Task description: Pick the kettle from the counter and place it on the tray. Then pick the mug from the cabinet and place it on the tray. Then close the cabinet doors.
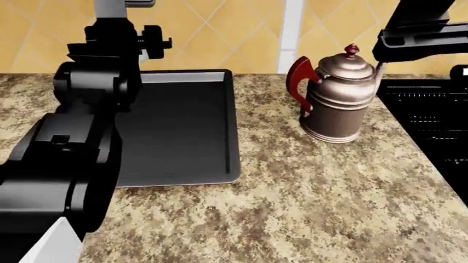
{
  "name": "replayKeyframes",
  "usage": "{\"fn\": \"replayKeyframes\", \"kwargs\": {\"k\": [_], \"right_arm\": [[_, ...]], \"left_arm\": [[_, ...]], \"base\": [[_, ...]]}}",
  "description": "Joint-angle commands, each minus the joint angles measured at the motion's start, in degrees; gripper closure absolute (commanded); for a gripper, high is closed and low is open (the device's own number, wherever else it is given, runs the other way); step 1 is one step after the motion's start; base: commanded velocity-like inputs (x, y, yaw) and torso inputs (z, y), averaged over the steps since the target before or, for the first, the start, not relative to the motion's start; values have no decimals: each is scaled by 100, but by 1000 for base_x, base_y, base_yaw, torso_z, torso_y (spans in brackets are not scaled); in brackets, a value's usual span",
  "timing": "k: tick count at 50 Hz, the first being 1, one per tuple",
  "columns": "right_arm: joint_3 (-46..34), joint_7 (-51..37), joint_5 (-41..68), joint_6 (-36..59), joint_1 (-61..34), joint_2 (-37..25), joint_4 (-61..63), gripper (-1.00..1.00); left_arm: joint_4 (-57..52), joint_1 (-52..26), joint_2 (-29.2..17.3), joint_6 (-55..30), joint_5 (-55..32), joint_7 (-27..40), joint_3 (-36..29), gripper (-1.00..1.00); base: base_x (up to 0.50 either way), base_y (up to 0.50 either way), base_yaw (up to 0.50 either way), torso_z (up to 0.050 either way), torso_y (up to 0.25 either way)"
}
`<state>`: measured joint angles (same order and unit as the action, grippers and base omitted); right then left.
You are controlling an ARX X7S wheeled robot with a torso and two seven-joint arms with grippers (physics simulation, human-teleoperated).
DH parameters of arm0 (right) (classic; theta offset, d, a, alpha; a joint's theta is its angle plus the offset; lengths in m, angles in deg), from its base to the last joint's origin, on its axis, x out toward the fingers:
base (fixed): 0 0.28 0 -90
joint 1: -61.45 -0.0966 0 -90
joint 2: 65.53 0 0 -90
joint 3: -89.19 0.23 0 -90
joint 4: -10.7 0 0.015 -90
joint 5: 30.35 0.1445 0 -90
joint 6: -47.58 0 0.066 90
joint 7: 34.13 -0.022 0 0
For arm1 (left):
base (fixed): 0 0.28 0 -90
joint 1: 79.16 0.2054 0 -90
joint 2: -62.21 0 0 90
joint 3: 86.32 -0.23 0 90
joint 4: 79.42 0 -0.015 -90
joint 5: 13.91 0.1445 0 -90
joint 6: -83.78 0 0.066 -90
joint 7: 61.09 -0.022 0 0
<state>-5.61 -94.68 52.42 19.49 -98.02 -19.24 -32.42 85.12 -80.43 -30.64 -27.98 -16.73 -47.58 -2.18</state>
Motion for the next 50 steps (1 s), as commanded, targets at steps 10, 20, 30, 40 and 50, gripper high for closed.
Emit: {"fn": "replayKeyframes", "kwargs": {"k": [10, 20, 30, 40, 50], "right_arm": [[-30, 72, -52, -15, -120, -18, -1, -100], [-17, 178, -254, -119, 94, -6, 31, -100], [-59, 220, -370, -175, 196, 35, 55, -100], [-119, 231, -433, -201, 215, 79, 57, -100], [-160, 233, -471, -223, 233, 99, 60, -100]], "left_arm": [[42, -94, -144, 6, 198, -226, 211, 100], [28, -206, -280, -211, 221, -1044, 76, 100], [-2110, 564, -558, -1827, 174, -1647, -80, 100], [-3103, 907, -744, -2782, 168, -1965, -277, 100], [-3306, 1238, -797, -2934, 130, -1995, -294, 100]], "base": [[83, 0, 0, 0, 1], [0, 0, 0, 0, 1], [0, 0, 0, 0, 0], [0, 0, 0, 0, 0], [0, 0, 0, 0, 0]]}}
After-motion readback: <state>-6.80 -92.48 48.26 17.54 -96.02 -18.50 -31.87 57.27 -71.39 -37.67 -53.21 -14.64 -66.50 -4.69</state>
